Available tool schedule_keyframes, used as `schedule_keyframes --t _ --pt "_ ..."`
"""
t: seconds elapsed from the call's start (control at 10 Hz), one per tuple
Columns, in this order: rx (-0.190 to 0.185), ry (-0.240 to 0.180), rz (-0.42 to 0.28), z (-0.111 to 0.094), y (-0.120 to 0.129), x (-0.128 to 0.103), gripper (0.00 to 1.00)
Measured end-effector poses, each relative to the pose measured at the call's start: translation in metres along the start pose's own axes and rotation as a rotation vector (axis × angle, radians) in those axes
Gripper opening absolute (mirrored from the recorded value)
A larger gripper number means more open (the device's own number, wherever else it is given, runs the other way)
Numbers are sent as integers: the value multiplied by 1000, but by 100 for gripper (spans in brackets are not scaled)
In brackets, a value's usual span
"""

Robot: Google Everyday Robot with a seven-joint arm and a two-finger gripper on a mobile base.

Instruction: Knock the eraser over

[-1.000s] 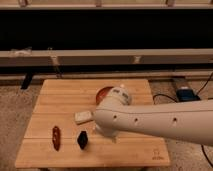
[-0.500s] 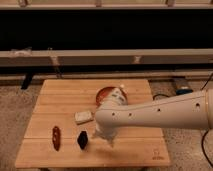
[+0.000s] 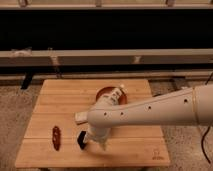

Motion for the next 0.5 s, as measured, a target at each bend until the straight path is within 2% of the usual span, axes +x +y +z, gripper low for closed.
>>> schedule_keyframes --t 0.3,0.5 --pt "18 -12 -19 -2 -21 -4 66" --pt "46 -8 -39 -11 -44 -2 66"
